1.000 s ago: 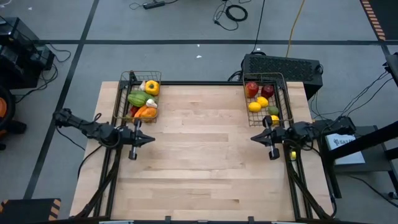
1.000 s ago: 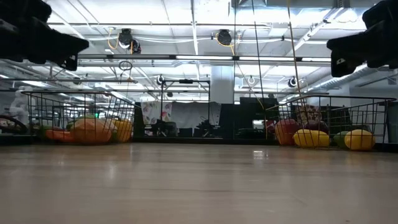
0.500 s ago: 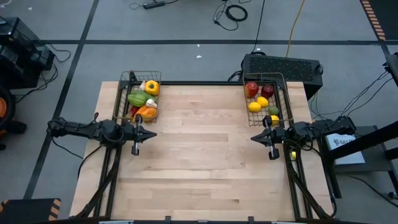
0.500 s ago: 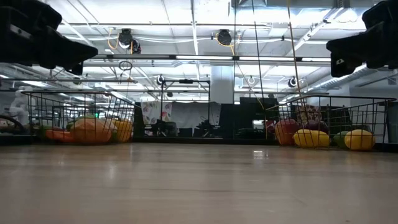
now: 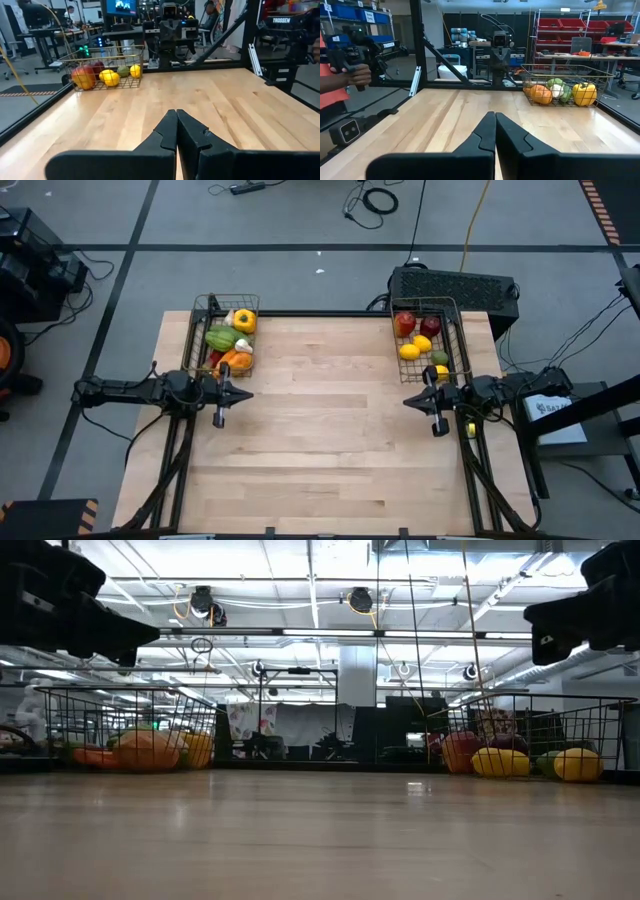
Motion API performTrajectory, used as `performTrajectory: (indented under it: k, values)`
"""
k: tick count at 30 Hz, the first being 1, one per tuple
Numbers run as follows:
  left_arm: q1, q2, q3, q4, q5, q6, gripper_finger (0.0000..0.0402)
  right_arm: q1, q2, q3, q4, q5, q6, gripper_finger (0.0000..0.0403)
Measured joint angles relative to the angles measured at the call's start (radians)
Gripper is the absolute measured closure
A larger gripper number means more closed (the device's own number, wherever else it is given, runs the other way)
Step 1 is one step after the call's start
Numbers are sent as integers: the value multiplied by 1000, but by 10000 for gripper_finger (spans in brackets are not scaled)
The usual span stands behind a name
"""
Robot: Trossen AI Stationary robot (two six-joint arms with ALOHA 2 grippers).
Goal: Sort produce into baskets
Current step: Return to Home Position
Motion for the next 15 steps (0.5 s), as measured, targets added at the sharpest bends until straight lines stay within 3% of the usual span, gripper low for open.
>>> performTrajectory:
  k: [10,15]
  values:
    - [0,0,0,5,-53,-2,398,-91,-3,0,0,-2,0,403]
    - [0,0,0,7,-75,-3,398,-107,-3,0,-9,-67,41,403]
